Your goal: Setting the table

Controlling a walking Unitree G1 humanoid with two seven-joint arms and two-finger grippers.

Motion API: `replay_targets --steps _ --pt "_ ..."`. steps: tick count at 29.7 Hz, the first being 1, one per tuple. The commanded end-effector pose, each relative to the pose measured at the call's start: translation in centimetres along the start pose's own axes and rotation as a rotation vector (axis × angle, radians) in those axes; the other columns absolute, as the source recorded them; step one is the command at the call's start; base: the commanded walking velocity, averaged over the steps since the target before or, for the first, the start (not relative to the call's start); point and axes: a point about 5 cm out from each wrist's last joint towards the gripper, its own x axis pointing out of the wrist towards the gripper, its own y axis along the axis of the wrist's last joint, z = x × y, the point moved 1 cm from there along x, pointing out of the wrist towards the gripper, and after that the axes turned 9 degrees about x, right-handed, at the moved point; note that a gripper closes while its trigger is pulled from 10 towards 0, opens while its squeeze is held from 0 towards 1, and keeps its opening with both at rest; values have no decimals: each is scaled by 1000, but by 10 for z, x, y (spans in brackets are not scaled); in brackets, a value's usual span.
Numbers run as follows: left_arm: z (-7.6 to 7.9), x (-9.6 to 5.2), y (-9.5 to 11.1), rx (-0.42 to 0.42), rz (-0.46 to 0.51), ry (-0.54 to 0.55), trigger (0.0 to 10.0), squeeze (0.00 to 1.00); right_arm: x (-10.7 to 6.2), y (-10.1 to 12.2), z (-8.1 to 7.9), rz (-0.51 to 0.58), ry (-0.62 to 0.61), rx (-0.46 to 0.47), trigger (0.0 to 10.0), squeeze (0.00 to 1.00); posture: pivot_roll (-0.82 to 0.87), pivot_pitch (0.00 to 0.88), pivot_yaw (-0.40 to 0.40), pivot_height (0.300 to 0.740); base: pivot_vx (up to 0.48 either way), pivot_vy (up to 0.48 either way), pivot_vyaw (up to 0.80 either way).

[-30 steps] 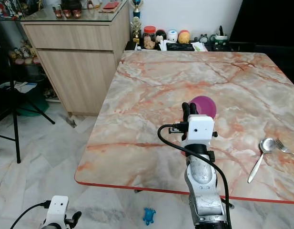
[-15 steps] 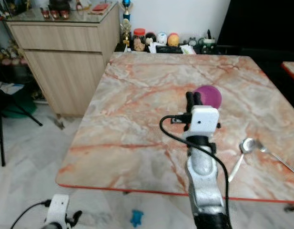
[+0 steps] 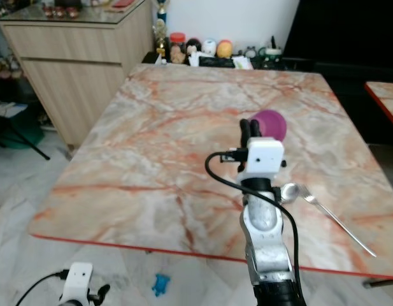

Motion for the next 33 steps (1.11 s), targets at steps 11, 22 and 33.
replay_targets --steps 11,22,33 --pt "9 -1 -4 -4 -15 -23 10000 0 2 3 7 7 -29 -9 10000 0 51 0 9 740 0 -409 0" --pt "9 -1 -4 8 -15 -30 10000 0 5 4 8 16 -39 -10 10000 0 47 0 9 740 0 -411 0" --pt "9 -1 -4 14 -17 -33 10000 0 6 3 10 15 -46 -14 10000 0 44 0 7 740 0 -410 0"
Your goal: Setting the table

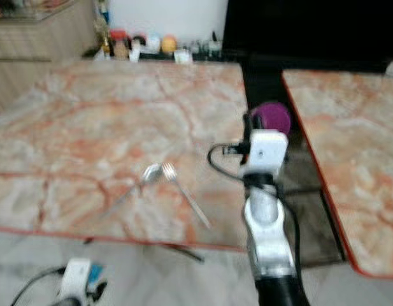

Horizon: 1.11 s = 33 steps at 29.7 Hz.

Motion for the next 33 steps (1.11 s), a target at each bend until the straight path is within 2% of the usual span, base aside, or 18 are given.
replay_targets --steps 1,33 --pt "-10 -1 -4 20 -16 14 10000 0 2 3 -9 14 21 14 10000 0 43 0 9 740 0 -412 0" --pt "-11 -1 -3 13 -16 20 10000 0 4 5 -6 11 2 7 10000 0 43 7 23 740 0 -411 0"
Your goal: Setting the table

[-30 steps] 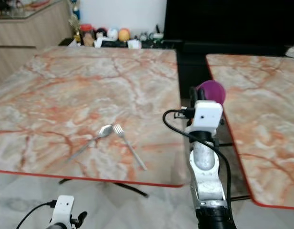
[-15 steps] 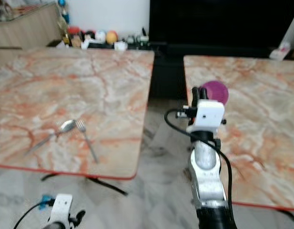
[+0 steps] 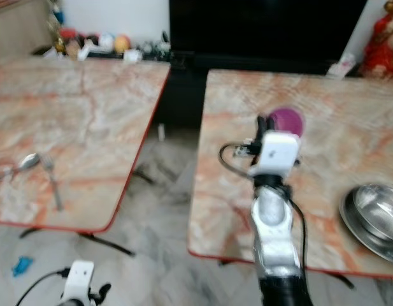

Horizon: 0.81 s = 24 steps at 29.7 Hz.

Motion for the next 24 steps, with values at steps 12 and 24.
replay_targets --steps 12,24 --pt "1 0 -2 -9 -14 -6 10000 0 3 3 8 5 -28 -21 10000 0 47 3 20 740 0 -34 0" --pt "1 0 -2 -17 -18 -14 10000 0 9 -24 32 -261 -189 -126 10000 0 40 0 27 740 0 0 0"
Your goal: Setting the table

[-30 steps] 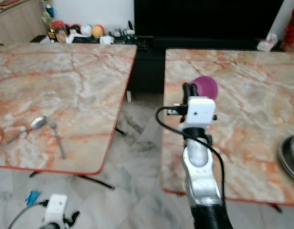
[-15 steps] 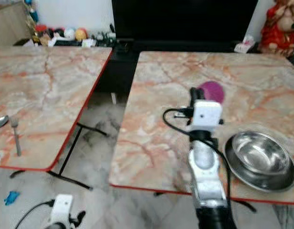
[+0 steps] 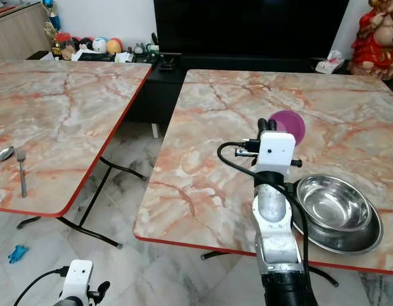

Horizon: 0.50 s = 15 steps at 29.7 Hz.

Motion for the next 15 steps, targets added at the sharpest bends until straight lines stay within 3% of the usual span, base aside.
replay_targets --steps 1,3,15 --pt "-2 0 -3 -8 -23 -1 10000 0 4 -11 4 -98 -32 -9 10000 0 40 0 28 740 0 0 0" --pt "-2 0 -3 -8 -23 -2 10000 0 8 -19 8 -177 -68 -5 10000 0 42 0 32 740 0 0 0" --pt "-2 -1 -5 -11 -29 -8 10000 0 15 -30 7 -325 -49 -69 10000 0 46 8 34 740 0 0 0"
